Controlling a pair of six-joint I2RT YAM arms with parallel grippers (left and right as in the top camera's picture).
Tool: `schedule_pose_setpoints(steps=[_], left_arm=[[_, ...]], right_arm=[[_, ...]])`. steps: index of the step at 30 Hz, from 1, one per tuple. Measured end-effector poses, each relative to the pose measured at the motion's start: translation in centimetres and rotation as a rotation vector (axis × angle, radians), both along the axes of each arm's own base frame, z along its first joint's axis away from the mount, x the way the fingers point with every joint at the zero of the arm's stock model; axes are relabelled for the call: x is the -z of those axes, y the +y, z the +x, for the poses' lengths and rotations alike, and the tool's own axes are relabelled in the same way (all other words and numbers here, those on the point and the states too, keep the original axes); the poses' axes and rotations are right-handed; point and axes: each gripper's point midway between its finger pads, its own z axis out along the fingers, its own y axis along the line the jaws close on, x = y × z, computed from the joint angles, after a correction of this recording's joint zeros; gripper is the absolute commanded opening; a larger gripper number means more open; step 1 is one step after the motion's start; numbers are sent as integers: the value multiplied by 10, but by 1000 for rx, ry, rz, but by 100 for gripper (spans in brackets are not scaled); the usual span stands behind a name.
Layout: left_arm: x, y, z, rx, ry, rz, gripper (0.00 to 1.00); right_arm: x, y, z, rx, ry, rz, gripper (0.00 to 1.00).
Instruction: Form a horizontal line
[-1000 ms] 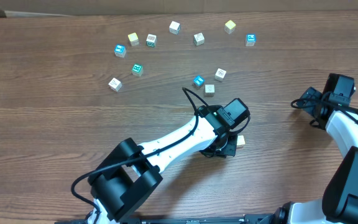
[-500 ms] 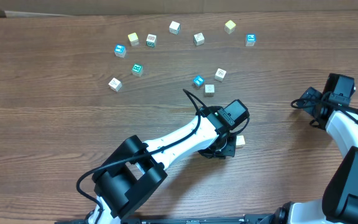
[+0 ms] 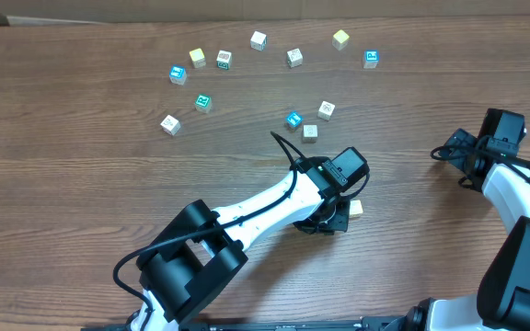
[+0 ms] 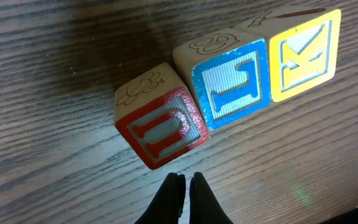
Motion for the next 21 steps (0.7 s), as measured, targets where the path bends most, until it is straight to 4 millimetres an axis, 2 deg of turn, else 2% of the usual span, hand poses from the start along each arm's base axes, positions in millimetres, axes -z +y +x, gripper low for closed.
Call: schedule_pose_setpoints(steps=[21], left_arm=[[0,-2,2,0,-6,-8,4]], right_arm=[[0,0,0,0,0,0,100]])
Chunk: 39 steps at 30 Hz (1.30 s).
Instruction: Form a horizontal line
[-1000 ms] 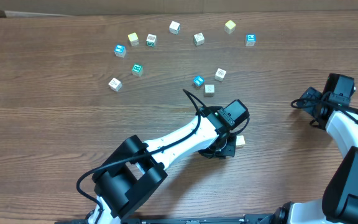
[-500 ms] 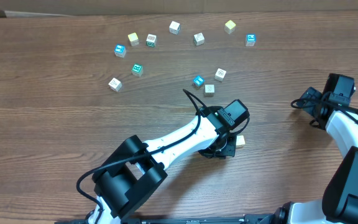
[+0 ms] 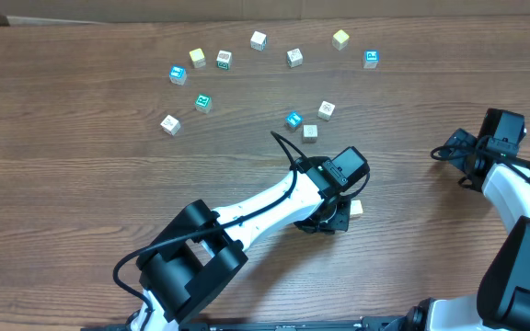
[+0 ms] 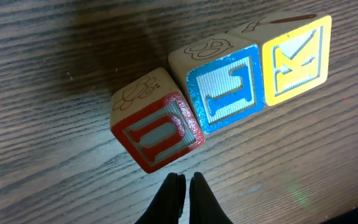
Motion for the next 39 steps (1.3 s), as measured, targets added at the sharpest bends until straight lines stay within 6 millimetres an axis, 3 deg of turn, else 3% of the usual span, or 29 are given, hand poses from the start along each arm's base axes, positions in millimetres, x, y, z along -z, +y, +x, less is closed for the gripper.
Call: schedule_pose_setpoints(steps=[15,39], left_arm=[[0,2,-6,3,30,3,4],[0,3,1,-6,7,6,4]], right_arm=[[0,0,0,1,0,0,100],[0,0,0,0,-1,0,100]])
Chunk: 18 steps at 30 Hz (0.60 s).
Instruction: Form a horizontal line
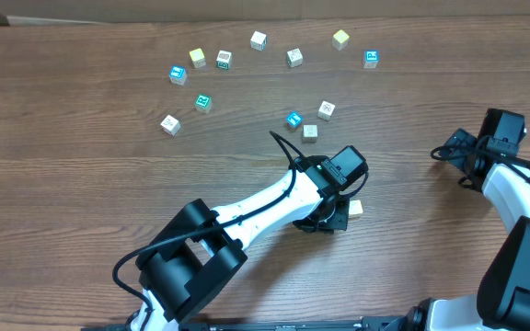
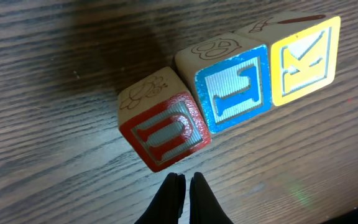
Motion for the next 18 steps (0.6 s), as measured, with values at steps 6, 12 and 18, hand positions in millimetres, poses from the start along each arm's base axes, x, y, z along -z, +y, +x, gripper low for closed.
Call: schedule_pose_setpoints(steps=[6,12,18], left_arm=[[0,0,1,-1,-7,-1,4],[0,1,4,-8,-10,-2,4],[0,1,5,-8,-13,0,4]], right_arm=[[0,0,0,0,0,0,100],[0,0,0,1,0,0,100],[0,0,0,0,0,1,100]])
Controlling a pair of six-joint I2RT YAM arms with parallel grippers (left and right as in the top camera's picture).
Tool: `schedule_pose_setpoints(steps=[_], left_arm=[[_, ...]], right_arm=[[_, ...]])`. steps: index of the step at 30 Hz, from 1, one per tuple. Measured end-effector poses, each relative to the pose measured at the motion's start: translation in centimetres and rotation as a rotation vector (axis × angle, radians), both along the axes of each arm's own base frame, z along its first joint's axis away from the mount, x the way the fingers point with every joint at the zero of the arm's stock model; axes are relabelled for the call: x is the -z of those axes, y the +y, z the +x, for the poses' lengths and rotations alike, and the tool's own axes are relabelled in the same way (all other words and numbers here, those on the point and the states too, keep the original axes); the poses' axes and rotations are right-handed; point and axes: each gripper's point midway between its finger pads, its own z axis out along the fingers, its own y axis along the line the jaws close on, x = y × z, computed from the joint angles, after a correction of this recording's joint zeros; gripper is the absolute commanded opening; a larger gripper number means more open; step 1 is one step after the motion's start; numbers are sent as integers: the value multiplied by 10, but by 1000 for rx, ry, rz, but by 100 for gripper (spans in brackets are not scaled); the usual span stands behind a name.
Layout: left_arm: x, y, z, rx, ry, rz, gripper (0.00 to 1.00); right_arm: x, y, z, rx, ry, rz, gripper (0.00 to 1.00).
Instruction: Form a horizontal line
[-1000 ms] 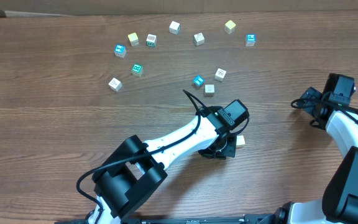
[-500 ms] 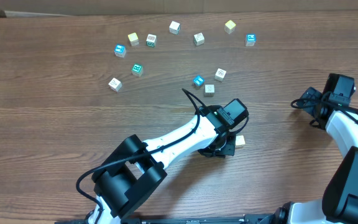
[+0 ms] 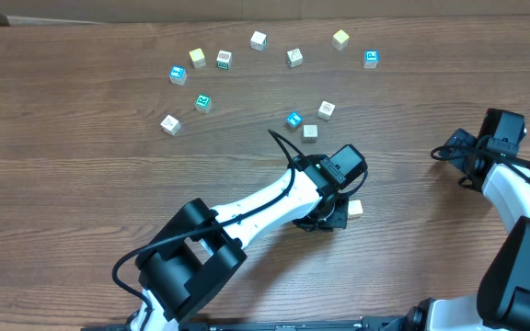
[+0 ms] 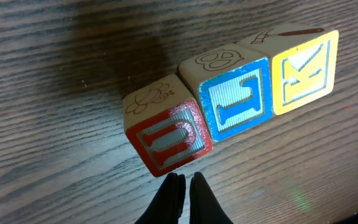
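Note:
Three lettered wooden blocks lie in a row in the left wrist view: a yellow block (image 4: 304, 71), a blue block (image 4: 236, 103) flush against it, and a red block (image 4: 168, 135) touching the blue one but turned askew and set a little lower. My left gripper (image 4: 184, 178) is shut and empty, its tips right at the red block's lower corner. In the overhead view the left gripper (image 3: 332, 218) covers most of the row; only one pale block (image 3: 355, 208) shows beside it. My right gripper (image 3: 447, 153) hovers at the far right, too small to read.
Several loose blocks are scattered across the far half of the table, among them a teal one (image 3: 293, 119) and a pale one (image 3: 310, 131) just behind the left arm. The left arm's cable (image 3: 283, 147) loops above the wrist.
In the left wrist view the whole row sits slightly further right and lower, and the red block's lower corner now meets my shut fingertips. The right arm has not moved.
At every earlier moment my left gripper was shut just below the red block, which lay askew against the blue and yellow pair. The row shifted a little in the view each time; now the red block stands closer to the fingertips, still askew.

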Motion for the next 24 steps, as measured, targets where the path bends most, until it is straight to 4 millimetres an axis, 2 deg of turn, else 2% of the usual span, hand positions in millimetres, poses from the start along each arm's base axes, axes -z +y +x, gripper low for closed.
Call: schedule_pose_setpoints(steps=[24], left_arm=[[0,2,5,-12,-7,-3,4]], right_arm=[[0,0,0,0,1,0,100]])
